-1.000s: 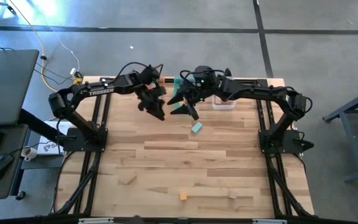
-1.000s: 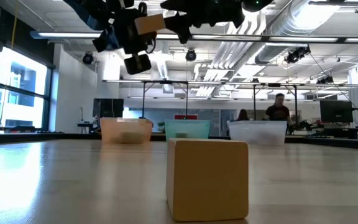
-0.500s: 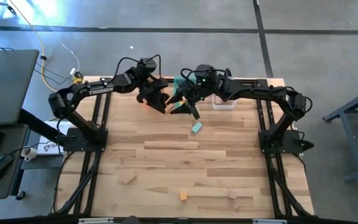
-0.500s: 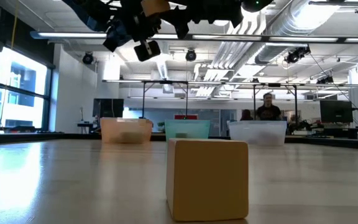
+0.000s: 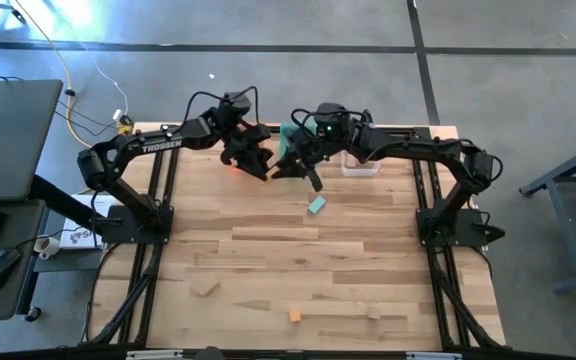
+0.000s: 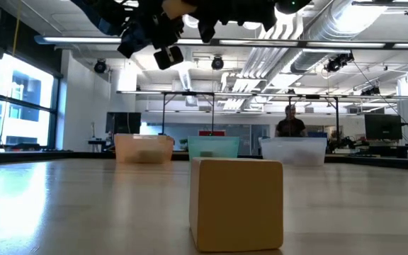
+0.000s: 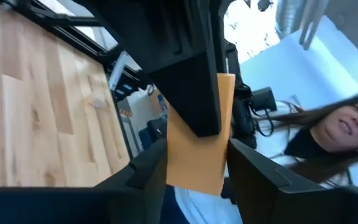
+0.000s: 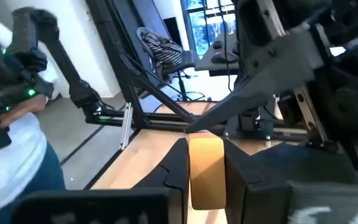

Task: Sort & place blocks by color
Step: Put the yellow block into the green bin

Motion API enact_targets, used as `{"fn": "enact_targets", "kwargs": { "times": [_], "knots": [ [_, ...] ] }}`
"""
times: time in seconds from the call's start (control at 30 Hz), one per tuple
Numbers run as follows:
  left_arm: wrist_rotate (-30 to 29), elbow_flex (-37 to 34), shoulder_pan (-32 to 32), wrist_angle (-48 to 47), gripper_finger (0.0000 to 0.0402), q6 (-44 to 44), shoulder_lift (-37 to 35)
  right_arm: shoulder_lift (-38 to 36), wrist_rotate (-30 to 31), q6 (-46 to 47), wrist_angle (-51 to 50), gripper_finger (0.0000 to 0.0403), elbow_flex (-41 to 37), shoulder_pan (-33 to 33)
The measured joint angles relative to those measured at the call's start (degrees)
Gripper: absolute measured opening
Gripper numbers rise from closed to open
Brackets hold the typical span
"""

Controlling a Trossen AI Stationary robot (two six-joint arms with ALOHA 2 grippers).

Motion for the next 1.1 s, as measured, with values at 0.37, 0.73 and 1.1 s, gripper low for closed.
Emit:
{"fn": "enact_targets", "kwargs": {
  "times": [0.37,0.73,1.1],
  "knots": [
    [-14.5,0.0,1.9,0.1,0.019,4.0,0.2,0.0,10.3,1.7,-12.6,0.0034,0.0,-0.3],
    [-25.7,0.0,8.9,0.1,0.0195,8.6,0.2,0.1,27.8,1.6,-23.6,0.0037,0.0,-3.3],
    [-36.1,0.0,10.2,0.1,0.0196,15.5,0.2,2.6,43.4,1.6,-23.0,0.0038,0.0,-9.9]
  ]
}}
